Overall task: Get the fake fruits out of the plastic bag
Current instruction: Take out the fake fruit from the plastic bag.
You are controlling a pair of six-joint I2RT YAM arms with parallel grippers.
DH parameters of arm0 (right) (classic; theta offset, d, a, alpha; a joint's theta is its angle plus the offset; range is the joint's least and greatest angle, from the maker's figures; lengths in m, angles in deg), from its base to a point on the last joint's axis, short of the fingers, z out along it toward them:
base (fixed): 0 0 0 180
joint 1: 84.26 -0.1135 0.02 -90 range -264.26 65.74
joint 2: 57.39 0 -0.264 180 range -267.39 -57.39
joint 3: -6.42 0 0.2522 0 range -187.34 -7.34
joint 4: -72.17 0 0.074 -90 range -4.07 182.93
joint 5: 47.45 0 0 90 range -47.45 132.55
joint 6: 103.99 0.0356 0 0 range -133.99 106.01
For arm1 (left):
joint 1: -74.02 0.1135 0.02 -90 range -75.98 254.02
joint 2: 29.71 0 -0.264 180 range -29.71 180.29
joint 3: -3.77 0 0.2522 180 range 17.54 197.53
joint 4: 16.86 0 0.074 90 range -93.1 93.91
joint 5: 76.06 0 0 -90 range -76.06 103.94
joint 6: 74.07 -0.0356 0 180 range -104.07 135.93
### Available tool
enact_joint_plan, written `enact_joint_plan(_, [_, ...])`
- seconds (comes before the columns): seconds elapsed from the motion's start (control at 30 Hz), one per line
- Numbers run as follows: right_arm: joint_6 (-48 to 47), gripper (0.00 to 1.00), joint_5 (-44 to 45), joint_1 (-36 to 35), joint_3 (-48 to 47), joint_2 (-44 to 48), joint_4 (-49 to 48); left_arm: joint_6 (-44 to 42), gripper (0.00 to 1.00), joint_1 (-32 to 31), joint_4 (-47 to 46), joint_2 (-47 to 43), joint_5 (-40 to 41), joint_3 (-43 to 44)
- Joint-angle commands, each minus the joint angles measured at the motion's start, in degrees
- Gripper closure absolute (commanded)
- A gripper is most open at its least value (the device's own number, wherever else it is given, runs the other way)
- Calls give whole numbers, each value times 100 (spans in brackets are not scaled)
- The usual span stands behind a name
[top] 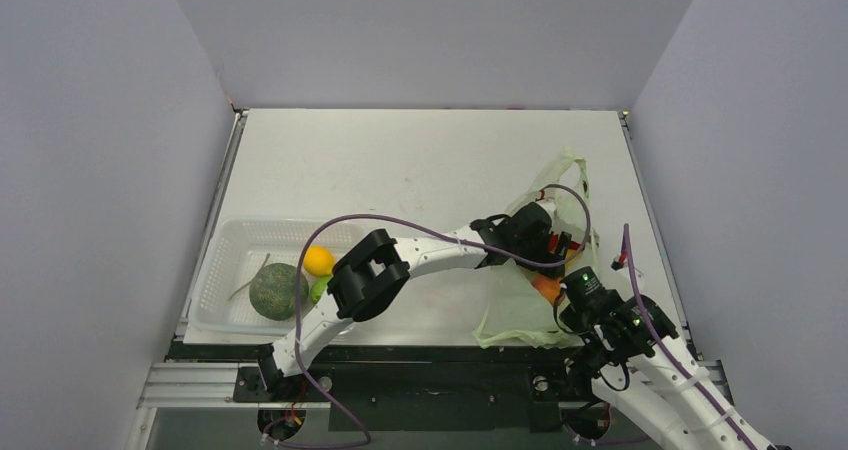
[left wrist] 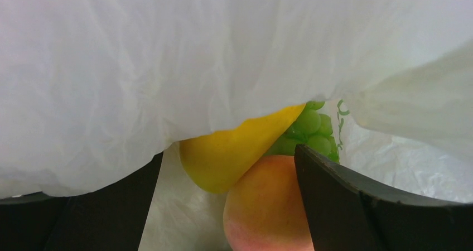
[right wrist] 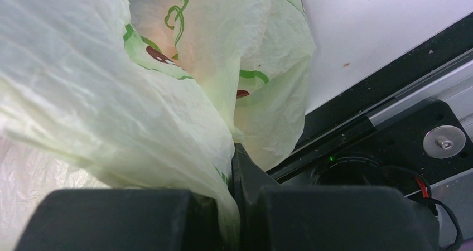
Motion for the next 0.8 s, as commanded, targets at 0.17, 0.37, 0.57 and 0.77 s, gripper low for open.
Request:
enact_joint_plan(0.17, [-195, 100, 240, 66, -200, 75, -175, -58, 12, -58, -390, -642, -796, -338])
enact_joint_plan(0.37, [-255, 100, 231, 70, -203, 133, -198, -147, 12, -90, -587, -959, -829, -740])
enact_joint_plan(0.57, [-304, 100, 212, 68, -208, 156, -229, -295, 11, -173, -582, -1148, -1078, -816])
enact_joint_plan(0.77, [-351, 100, 199, 76, -229, 192, -231, -401, 12, -346, -5, -931, -841, -659])
